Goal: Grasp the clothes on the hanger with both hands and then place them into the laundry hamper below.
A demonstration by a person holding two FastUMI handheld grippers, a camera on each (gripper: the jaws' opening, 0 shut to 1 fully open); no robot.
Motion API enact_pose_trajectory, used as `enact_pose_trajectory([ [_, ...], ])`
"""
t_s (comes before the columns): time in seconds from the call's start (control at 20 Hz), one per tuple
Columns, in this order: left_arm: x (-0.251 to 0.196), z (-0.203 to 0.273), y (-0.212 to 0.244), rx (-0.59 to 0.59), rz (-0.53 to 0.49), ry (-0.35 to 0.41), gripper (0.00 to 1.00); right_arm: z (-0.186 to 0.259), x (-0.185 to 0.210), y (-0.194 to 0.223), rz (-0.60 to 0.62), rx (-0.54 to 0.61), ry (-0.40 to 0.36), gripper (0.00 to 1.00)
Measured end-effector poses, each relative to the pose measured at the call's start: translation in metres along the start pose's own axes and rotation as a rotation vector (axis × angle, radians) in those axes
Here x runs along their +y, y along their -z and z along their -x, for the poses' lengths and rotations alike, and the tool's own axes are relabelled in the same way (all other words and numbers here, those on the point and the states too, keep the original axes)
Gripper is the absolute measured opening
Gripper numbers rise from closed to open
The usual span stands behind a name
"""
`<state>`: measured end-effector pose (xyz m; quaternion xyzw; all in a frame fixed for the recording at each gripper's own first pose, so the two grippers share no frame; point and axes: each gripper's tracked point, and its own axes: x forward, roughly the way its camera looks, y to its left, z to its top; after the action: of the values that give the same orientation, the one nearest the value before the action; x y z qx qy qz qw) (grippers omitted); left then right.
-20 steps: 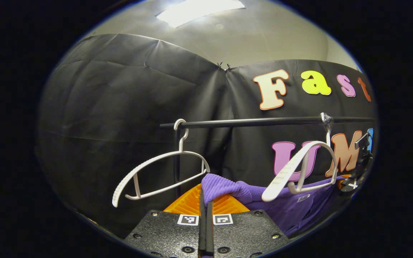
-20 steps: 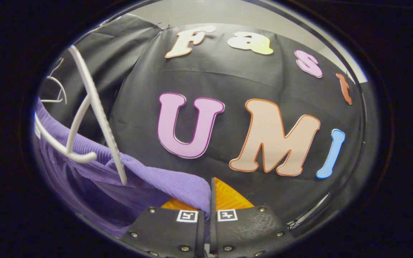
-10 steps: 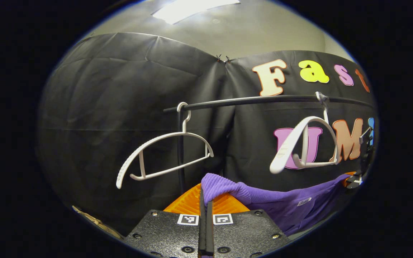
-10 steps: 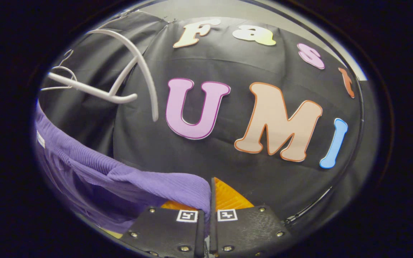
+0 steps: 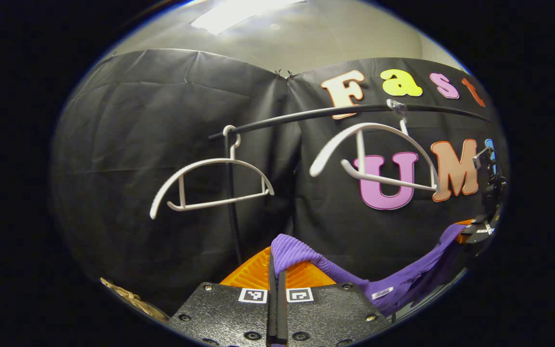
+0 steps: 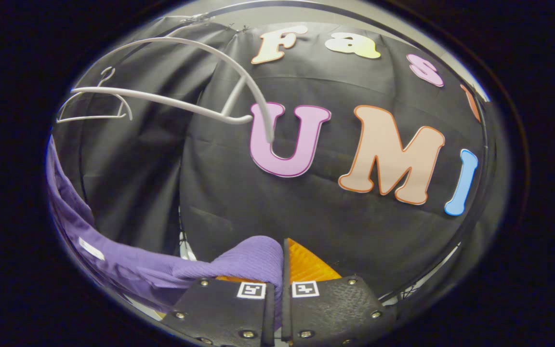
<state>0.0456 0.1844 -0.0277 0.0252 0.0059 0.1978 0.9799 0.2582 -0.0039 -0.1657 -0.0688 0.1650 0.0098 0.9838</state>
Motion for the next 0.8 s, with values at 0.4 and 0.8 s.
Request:
enact_pose_trajectory([
  [0.4,-0.042,0.003,0.037,0.068,0.012,0.095,0.00,0.022,0.052,0.006,-0.015,0.009,-0.100,0.06],
  [0.8,-0.107,-0.014,0.098,0.229,0.083,0.264,0.00,0.030,0.093,0.051,-0.035,0.110,-0.190,0.06],
])
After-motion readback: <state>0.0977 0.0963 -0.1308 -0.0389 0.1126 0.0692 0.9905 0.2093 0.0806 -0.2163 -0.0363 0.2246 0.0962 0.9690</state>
